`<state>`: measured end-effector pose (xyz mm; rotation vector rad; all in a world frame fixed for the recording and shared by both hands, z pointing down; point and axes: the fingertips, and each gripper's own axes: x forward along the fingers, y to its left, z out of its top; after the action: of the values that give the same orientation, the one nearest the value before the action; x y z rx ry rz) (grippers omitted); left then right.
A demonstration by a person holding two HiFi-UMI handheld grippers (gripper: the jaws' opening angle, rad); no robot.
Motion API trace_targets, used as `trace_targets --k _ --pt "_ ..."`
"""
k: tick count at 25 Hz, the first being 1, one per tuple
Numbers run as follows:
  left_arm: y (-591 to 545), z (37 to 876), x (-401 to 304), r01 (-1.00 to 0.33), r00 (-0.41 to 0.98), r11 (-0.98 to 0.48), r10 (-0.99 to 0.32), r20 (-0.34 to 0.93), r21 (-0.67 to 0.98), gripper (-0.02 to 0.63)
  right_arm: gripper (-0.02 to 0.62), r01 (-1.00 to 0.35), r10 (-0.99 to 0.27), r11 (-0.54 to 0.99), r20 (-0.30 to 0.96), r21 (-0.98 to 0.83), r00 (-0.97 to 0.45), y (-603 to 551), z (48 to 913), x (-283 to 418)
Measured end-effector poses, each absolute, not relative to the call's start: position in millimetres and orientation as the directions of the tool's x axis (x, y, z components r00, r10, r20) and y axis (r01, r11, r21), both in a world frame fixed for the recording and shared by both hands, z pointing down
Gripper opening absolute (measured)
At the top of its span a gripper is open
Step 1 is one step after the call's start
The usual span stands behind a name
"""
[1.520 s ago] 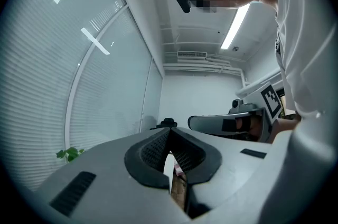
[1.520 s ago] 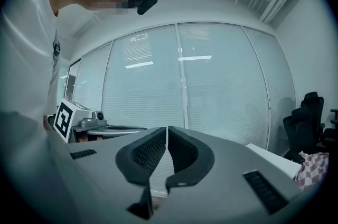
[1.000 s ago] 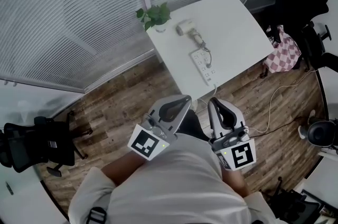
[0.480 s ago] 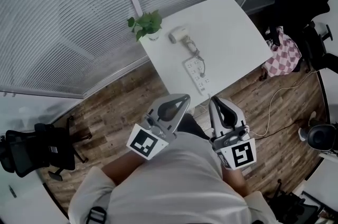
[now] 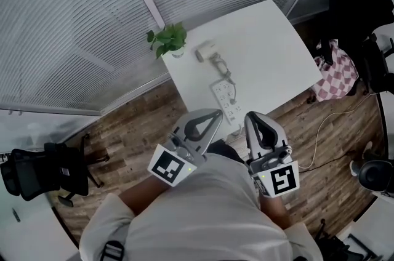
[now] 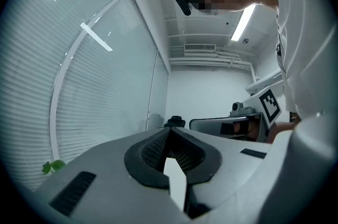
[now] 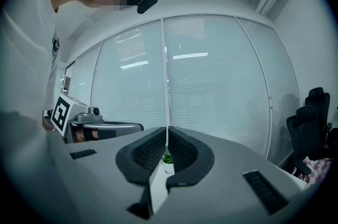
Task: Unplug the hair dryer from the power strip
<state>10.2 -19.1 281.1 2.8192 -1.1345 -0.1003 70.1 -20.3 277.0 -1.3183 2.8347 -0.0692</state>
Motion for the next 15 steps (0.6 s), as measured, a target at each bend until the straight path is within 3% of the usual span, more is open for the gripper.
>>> trace_targets --k 15 --pt "-72 298 42 -0.745 0.663 -0.656 -0.748 0.028 0.117 0.029 0.034 -0.709 -0.708 0.702 0.041 -0.065 -0.705 -75 294 102"
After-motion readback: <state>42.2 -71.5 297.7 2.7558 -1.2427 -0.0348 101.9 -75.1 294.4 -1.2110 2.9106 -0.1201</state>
